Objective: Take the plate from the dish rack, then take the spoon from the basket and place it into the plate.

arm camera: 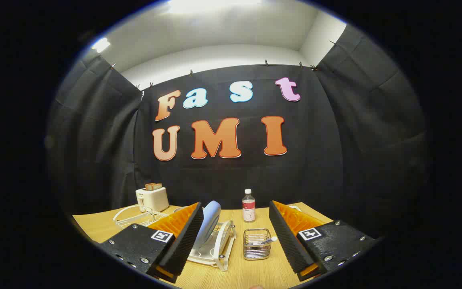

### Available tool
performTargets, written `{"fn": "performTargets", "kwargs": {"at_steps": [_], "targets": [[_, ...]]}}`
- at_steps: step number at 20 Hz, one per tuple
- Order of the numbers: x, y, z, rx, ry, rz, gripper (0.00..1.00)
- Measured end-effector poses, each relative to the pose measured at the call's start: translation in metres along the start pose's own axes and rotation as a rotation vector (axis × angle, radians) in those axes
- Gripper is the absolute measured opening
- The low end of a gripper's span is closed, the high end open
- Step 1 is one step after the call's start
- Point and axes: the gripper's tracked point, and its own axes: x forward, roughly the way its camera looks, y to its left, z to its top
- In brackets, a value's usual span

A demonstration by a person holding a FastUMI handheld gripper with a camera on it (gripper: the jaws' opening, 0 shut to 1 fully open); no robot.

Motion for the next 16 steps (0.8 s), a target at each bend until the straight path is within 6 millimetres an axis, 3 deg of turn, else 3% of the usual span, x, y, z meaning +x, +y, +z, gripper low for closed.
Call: {"fn": "performTargets", "kwargs": {"at_steps": [16], "targets": [[0.003,0.013,0.002,-0.011,0.007,0.009,0.98]]}}
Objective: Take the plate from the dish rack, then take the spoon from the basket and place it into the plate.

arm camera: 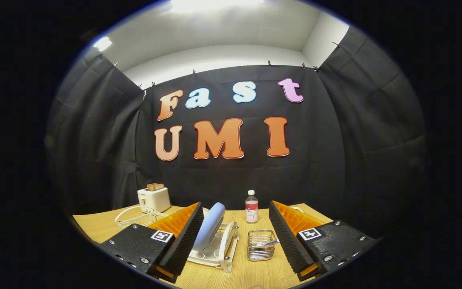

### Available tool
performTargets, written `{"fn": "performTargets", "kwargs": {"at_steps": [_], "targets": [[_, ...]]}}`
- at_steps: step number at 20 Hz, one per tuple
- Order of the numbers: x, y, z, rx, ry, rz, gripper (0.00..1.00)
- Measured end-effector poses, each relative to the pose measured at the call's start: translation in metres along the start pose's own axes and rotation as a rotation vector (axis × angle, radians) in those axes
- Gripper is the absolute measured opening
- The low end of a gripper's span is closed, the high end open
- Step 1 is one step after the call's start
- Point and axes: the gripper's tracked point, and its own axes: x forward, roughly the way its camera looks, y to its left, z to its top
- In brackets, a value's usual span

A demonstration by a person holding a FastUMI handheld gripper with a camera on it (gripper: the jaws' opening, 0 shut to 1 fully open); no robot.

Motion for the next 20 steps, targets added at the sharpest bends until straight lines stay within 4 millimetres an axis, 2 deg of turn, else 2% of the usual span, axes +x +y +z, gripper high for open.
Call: {"fn": "performTargets", "kwargs": {"at_steps": [12,16,20], "targets": [[0.031,0.029,-0.012,-0.037,0.111,0.053,0.98],[0.05,0.042,-0.007,-0.032,0.156,0.09,0.98],[0.071,0.046,-0.007,-0.006,0.256,0.086,0.98]]}}
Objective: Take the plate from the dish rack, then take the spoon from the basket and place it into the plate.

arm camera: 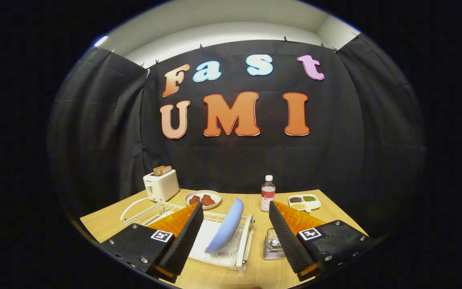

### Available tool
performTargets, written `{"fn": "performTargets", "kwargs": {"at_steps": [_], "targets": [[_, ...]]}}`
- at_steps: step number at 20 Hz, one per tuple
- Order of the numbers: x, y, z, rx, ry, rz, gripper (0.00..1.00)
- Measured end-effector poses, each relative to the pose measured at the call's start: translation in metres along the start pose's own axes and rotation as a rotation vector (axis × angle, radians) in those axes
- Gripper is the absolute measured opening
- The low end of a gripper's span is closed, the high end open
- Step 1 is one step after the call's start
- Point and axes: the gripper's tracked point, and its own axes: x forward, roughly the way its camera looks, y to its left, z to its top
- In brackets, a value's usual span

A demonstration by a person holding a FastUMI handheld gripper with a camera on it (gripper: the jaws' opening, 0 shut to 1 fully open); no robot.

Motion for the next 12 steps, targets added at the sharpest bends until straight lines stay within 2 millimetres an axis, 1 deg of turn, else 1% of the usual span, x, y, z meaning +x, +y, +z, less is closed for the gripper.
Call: {"fn": "performTargets", "kwargs": {"at_steps": [1,4,8,9,11,12], "targets": [[0.005,0.003,0.001,-0.006,0.025,0.014,0.98],[0.022,0.008,-0.005,0.006,0.146,0.048,0.98],[0.039,0.011,-0.03,0.062,0.369,0.059,0.97],[0.044,0.014,-0.036,0.066,0.401,0.074,0.93],[0.054,0.01,-0.046,0.049,0.468,0.06,0.89],[0.058,0.005,-0.052,0.041,0.507,0.041,0.88]]}}
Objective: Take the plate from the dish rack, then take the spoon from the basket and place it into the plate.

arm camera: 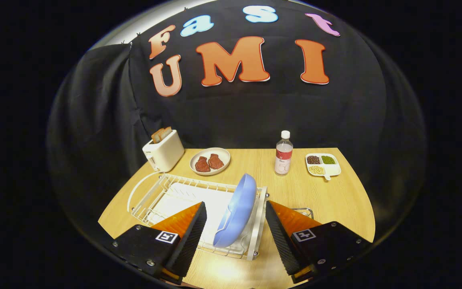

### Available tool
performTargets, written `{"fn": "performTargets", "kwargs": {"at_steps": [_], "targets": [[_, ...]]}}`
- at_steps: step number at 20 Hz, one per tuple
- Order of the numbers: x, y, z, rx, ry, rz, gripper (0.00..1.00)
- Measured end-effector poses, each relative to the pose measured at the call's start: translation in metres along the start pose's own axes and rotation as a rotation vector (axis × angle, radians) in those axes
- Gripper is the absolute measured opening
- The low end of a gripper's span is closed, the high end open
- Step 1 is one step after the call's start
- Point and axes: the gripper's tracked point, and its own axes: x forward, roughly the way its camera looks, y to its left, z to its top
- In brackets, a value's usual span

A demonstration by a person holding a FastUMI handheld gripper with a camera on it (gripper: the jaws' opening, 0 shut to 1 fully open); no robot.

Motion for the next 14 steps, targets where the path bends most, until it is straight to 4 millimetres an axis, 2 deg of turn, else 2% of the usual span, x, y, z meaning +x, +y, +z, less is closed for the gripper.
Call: {"fn": "performTargets", "kwargs": {"at_steps": [2,7,10,14], "targets": [[0.012,-0.003,-0.005,0.017,0.062,-0.026,0.85],[0.038,0.002,-0.015,0.062,0.19,-0.041,0.66],[0.053,0.001,-0.025,0.049,0.24,-0.084,0.62],[0.066,0.004,-0.039,0.044,0.292,-0.118,0.43]]}}
